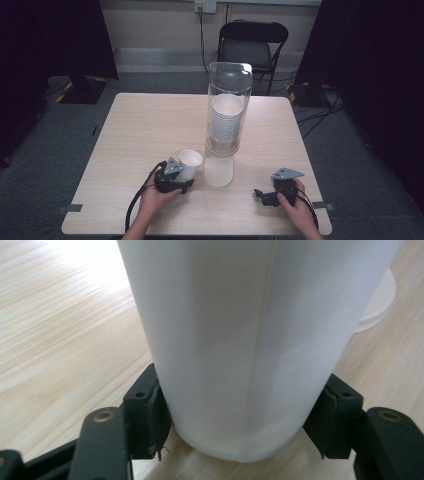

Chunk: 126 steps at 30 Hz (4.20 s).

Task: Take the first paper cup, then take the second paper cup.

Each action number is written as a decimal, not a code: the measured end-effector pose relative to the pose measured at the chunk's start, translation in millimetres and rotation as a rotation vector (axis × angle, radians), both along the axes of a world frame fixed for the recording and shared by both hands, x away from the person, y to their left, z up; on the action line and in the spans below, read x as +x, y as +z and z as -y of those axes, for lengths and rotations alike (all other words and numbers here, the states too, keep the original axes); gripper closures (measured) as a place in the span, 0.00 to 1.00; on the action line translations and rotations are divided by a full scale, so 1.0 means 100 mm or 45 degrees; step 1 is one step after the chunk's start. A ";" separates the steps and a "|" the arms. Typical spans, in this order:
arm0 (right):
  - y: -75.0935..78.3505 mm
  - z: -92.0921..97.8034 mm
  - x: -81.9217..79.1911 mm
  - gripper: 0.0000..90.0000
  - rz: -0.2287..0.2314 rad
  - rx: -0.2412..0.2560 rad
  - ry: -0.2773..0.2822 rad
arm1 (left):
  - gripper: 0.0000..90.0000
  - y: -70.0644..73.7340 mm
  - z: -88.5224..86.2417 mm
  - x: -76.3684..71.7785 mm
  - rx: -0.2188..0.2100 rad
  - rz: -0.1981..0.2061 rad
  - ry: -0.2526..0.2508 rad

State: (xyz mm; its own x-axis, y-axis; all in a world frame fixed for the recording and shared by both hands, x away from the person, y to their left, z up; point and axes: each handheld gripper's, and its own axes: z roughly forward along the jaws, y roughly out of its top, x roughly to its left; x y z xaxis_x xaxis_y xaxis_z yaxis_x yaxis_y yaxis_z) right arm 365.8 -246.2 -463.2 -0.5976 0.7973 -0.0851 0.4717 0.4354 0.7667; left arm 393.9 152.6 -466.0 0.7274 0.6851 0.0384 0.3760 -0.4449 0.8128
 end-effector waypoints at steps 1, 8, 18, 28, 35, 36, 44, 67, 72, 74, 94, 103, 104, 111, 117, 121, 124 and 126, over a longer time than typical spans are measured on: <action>0.00 0.00 0.00 0.07 -0.001 0.000 0.001 | 0.39 0.00 -0.02 0.00 0.005 0.002 0.003; 0.00 0.00 0.00 0.07 -0.001 0.001 0.000 | 0.39 -0.01 -0.09 -0.03 0.012 0.001 -0.011; 0.01 -0.03 -0.04 0.19 0.007 0.008 -0.036 | 0.40 -0.01 -0.17 -0.13 0.016 0.006 -0.072; 0.25 -0.76 -0.20 0.17 0.071 0.043 0.214 | 0.39 0.03 -0.37 -0.25 -0.060 0.014 -0.120; 0.28 -1.23 -0.12 0.19 0.121 0.125 0.186 | 0.39 0.01 -0.42 -0.34 -0.066 0.001 -0.183; 0.28 -1.23 -0.12 0.19 0.121 0.125 0.186 | 0.39 0.01 -0.42 -0.34 -0.066 0.001 -0.183; 0.25 -1.57 -0.08 0.20 0.125 0.192 0.162 | 0.39 0.00 -0.36 -0.35 -0.067 -0.002 -0.223; 0.35 -1.88 -0.10 0.19 0.159 0.209 0.246 | 0.34 -0.04 -0.39 -0.31 0.010 0.004 -0.149; 0.37 -1.73 -0.12 0.19 0.167 0.185 0.249 | 0.32 -0.03 -0.47 -0.20 0.008 0.000 -0.035; 0.36 -1.64 -0.13 0.19 0.163 0.176 0.235 | 0.29 -0.03 -0.48 -0.19 0.000 -0.024 -0.012; 0.32 -1.10 -0.08 0.17 0.134 0.150 0.139 | 0.17 -0.06 -0.82 -0.32 0.048 -0.017 0.035; 0.39 -1.11 -0.01 0.20 0.165 0.183 0.101 | 0.17 -0.06 -0.83 -0.33 0.047 -0.016 0.037; 0.40 -1.11 0.00 0.19 0.165 0.174 0.101 | 0.17 -0.06 -0.83 -0.33 0.047 -0.015 0.037; 0.47 -1.12 0.04 0.16 0.196 0.177 0.088 | 0.16 -0.06 -0.83 -0.33 0.047 -0.016 0.037; 0.58 -1.11 0.10 0.16 0.234 0.224 0.077 | 0.16 -0.06 -0.83 -0.33 0.048 -0.018 0.036; 0.63 -1.12 0.13 0.16 0.249 0.247 0.060 | 0.16 -0.06 -0.83 -0.33 0.046 -0.020 0.035; 0.66 -1.14 0.16 0.17 0.254 0.263 0.067 | 0.16 -0.06 -0.83 -0.33 0.045 -0.022 0.034; 0.70 -1.15 0.19 0.17 0.270 0.268 0.072 | 0.16 -0.06 -0.83 -0.33 0.045 -0.022 0.035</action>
State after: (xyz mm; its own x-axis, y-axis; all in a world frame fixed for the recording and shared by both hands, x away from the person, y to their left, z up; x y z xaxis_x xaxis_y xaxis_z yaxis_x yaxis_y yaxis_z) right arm 384.3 -131.5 -393.6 -0.6279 0.7767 -0.0496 0.2708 0.2777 0.9217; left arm 361.2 235.5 -472.2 0.7092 0.7031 0.0507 0.4022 -0.4627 0.7900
